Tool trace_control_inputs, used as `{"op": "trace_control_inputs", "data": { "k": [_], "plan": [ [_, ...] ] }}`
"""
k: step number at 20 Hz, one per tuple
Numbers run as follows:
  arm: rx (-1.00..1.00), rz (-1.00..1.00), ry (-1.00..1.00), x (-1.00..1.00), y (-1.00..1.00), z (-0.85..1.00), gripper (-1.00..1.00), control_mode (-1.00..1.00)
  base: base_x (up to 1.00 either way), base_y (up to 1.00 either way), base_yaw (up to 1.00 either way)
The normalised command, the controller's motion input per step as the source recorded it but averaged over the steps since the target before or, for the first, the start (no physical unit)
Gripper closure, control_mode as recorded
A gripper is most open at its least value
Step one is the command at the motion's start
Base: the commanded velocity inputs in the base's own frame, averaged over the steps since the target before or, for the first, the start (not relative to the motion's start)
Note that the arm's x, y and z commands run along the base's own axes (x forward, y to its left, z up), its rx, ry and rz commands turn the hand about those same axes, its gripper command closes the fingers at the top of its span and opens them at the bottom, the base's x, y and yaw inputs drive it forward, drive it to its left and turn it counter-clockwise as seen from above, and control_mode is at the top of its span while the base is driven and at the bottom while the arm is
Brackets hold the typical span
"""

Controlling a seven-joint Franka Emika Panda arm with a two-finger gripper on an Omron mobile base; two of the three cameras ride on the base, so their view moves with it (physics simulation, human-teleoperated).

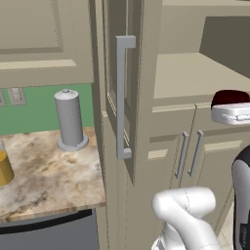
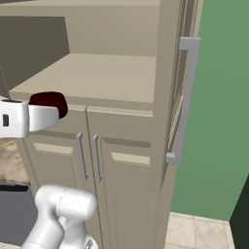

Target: There is a tray on the dining counter. Grab the cup, mug, and pitcher and place them on the tray. The pitcher may be placed next to the tray if it cannot fit the tray.

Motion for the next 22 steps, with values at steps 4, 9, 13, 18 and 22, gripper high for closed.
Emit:
{"op": "trace_control_inputs", "data": {
  "k": [4,9,13,18,22],
  "plan": [
    [0.00,0.05,0.00,0.00,0.00,-0.01,1.00,-1.00,0.00,0.00,0.00],
    [0.00,0.00,0.00,0.00,0.00,0.00,1.00,1.00,0.00,0.00,0.00],
    [0.00,0.00,0.00,0.00,0.00,0.00,1.00,1.00,-0.13,-0.02,0.01],
    [0.00,0.00,0.00,0.00,0.00,0.00,1.00,1.00,-0.88,-0.11,0.12],
    [0.00,0.00,0.00,0.00,0.00,0.00,1.00,1.00,-1.00,-0.13,0.15]
  ]
}}
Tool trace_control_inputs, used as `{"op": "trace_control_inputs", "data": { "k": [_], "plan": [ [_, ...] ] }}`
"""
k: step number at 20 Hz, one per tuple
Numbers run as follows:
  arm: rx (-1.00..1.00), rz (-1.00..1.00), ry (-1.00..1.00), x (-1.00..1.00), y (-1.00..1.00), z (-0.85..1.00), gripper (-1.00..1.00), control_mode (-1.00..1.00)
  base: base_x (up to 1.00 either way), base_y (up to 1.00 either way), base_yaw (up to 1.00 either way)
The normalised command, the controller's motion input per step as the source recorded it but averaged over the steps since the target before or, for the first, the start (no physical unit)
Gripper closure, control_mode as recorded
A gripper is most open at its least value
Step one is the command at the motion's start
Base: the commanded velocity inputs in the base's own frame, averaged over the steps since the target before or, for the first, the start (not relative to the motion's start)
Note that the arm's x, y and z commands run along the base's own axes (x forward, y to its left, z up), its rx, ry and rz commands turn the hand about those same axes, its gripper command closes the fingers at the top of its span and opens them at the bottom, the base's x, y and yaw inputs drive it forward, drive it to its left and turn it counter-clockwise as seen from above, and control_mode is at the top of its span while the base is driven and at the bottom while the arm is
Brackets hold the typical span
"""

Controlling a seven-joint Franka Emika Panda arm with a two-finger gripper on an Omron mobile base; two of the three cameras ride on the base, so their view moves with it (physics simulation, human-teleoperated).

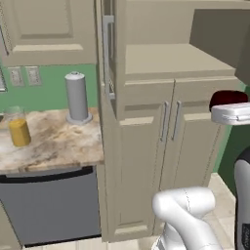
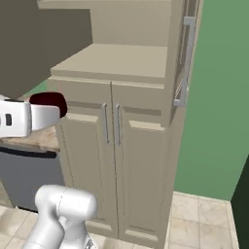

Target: There is a tray on the dining counter. Grab the cup, mug, and pitcher and place them on the tray. The pitcher may be placed next to the tray if it cannot fit the tray.

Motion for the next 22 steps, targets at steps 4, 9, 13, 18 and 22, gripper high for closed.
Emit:
{"op": "trace_control_inputs", "data": {
  "k": [4,9,13,18,22],
  "plan": [
    [0.00,0.00,0.00,0.00,0.00,0.00,1.00,1.00,-1.00,-0.46,0.30],
    [0.00,0.00,0.00,0.00,0.00,0.00,1.00,1.00,-0.70,-0.38,0.66],
    [0.00,0.00,0.00,0.00,0.00,0.00,1.00,1.00,-0.51,-0.20,0.90],
    [0.00,0.00,0.00,0.00,0.00,0.00,1.00,1.00,-0.48,-0.08,0.91],
    [0.00,0.00,0.00,0.00,0.00,0.00,1.00,1.00,-0.60,-0.05,0.92]
  ]
}}
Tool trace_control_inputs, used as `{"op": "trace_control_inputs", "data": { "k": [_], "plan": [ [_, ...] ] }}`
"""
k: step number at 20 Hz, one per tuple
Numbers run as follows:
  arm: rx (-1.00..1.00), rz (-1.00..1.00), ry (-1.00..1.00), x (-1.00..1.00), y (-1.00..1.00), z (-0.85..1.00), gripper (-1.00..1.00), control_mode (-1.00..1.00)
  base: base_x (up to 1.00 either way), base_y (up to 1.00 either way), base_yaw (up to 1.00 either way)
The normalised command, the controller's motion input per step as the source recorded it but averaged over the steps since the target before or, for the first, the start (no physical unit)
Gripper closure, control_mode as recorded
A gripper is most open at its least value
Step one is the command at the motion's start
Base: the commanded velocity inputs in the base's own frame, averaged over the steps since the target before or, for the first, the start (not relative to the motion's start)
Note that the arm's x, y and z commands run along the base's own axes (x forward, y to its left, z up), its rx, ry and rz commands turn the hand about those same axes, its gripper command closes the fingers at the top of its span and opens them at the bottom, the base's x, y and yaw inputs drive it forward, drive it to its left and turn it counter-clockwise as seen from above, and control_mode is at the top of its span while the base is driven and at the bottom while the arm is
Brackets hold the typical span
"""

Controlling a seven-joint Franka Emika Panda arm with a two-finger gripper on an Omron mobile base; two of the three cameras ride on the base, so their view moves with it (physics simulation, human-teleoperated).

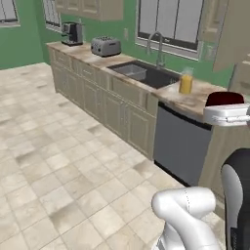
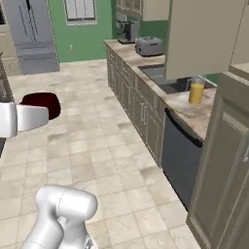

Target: There is a tray on the dining counter. Grab the cup, mug, and pitcher and place them on the tray. The pitcher may be placed next to the tray if it cannot fit the tray.

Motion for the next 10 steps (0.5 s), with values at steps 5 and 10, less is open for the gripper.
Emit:
{"op": "trace_control_inputs", "data": {
  "k": [5,10],
  "plan": [
    [0.00,0.00,0.00,0.00,0.00,0.00,1.00,1.00,-0.57,0.00,0.91],
    [0.00,0.00,0.00,0.00,0.00,0.00,1.00,1.00,-0.55,0.00,0.92]
  ]
}}
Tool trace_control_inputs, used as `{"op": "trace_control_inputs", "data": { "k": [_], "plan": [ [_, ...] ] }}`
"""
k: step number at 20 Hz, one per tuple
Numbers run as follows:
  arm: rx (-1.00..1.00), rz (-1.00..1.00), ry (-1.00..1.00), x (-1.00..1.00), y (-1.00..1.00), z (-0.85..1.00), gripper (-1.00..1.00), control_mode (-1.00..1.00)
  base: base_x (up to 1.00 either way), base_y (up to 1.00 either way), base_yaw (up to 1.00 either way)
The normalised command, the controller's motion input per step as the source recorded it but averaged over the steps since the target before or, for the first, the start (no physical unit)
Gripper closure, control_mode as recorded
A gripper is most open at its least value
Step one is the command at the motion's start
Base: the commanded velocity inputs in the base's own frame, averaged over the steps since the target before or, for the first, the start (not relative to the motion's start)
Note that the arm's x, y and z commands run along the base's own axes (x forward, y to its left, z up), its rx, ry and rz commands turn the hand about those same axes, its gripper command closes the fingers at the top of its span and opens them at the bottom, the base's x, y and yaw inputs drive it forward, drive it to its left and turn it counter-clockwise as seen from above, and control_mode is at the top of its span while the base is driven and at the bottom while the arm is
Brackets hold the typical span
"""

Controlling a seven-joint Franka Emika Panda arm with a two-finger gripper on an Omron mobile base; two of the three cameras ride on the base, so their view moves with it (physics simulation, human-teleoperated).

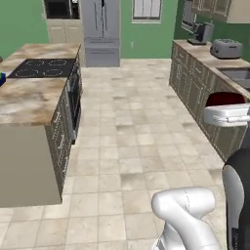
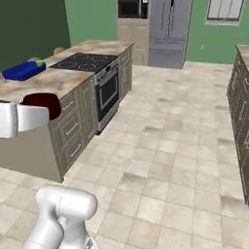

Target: There is a tray on the dining counter. Grab the cup, mug, and pitcher and place them on the tray. The pitcher may be placed next to the tray if it cannot fit the tray.

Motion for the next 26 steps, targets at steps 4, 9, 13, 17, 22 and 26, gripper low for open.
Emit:
{"op": "trace_control_inputs", "data": {
  "k": [4,9,13,17,22,26],
  "plan": [
    [0.00,0.00,0.00,0.00,0.00,0.00,1.00,1.00,-0.26,0.02,0.84],
    [0.00,0.00,0.00,0.00,0.00,0.00,1.00,1.00,0.22,0.56,0.35],
    [0.00,0.00,0.00,0.00,0.00,0.00,1.00,1.00,0.73,0.89,0.00],
    [0.00,0.00,0.00,0.00,0.00,0.00,1.00,1.00,0.85,0.99,-0.04],
    [0.00,0.00,0.00,0.00,0.00,0.00,1.00,1.00,0.96,1.00,-0.12],
    [0.00,0.00,0.00,0.00,0.00,0.00,1.00,1.00,1.00,1.00,-0.17]
  ]
}}
